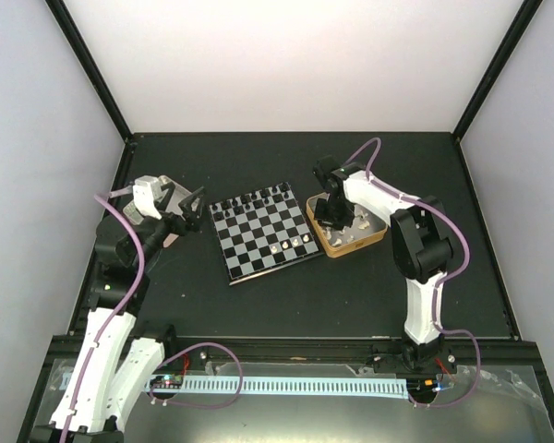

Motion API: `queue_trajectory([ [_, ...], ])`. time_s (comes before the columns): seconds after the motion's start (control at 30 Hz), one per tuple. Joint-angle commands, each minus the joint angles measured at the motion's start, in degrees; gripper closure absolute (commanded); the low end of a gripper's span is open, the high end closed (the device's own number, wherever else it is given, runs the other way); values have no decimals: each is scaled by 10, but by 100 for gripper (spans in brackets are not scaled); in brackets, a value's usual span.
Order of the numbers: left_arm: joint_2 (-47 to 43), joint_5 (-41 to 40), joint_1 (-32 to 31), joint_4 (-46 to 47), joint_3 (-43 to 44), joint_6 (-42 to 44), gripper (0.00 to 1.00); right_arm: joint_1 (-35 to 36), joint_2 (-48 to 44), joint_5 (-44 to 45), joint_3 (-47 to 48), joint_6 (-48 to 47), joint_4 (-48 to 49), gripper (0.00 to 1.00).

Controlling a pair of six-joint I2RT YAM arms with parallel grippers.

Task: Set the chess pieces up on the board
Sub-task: Pick up the chess piece from the storage box.

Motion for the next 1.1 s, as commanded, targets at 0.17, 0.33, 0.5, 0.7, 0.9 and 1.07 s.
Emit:
queue_trajectory([
  [0.17,-16,5,-2,48,-12,-16,1,0,18,17,38,11,-45,82],
  [0.33,-1,21,-2,60,-10,-22,1,0,18,21,34,12,-52,79],
  [0.5,19,27,0,62,-6,-27,1,-1,8,28,4,0,-35,80],
  [0.7,39,28,0,59,-4,-25,1,0,-3,-12,-15,-17,2,81],
  [0.9,49,24,1,51,4,-13,1,0,-19,17,-13,-26,-3,98],
  [1.07,62,24,2,41,13,-6,1,0,-65,46,-16,-38,-7,99],
])
